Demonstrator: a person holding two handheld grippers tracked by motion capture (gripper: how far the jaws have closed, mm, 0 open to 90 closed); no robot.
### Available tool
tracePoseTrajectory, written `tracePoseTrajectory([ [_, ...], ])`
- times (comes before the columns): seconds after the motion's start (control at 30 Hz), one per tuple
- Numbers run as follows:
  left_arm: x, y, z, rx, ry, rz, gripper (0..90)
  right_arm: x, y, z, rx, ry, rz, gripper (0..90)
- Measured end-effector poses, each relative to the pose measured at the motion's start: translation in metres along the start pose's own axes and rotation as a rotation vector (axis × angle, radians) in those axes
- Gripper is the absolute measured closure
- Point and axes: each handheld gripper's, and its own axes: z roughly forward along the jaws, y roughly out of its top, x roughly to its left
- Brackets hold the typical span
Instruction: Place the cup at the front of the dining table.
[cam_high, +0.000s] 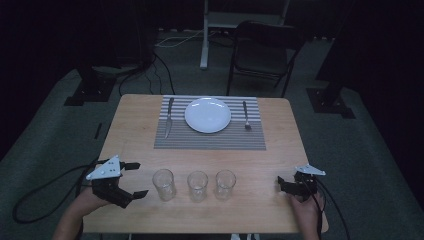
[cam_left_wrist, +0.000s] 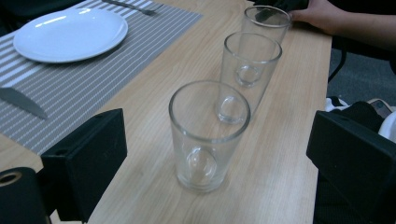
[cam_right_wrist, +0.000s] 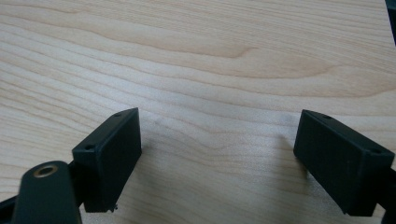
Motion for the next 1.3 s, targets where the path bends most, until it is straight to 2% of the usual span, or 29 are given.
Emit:
tracePoseTrajectory([
  [0.43,-0.003,0.022,0.024,0.023,-0.054,0.049,5.5,0.0,0.0,0.0,0.0,0.0,0.0,14.8],
  [0.63,-0.004,0.03,0.035,0.032,-0.08,0.063,5.5,0.0,0.0,0.0,0.0,0.0,0.0,14.8],
  [0.67,-0.005,0.032,0.036,0.03,-0.073,0.066,5.5,0.0,0.0,0.0,0.0,0.0,0.001,14.8],
  [0.73,-0.005,0.034,0.039,0.022,-0.089,0.062,5.5,0.0,0.0,0.0,0.0,0.0,0.0,14.8],
  [0.9,-0.009,0.038,0.048,0.044,-0.109,0.075,5.5,0.0,0.0,0.0,0.0,0.0,0.0,14.8],
  [1.3,-0.016,0.057,0.067,0.057,-0.137,0.111,5.5,0.0,0.0,0.0,0.0,0.0,0.0,14.8],
])
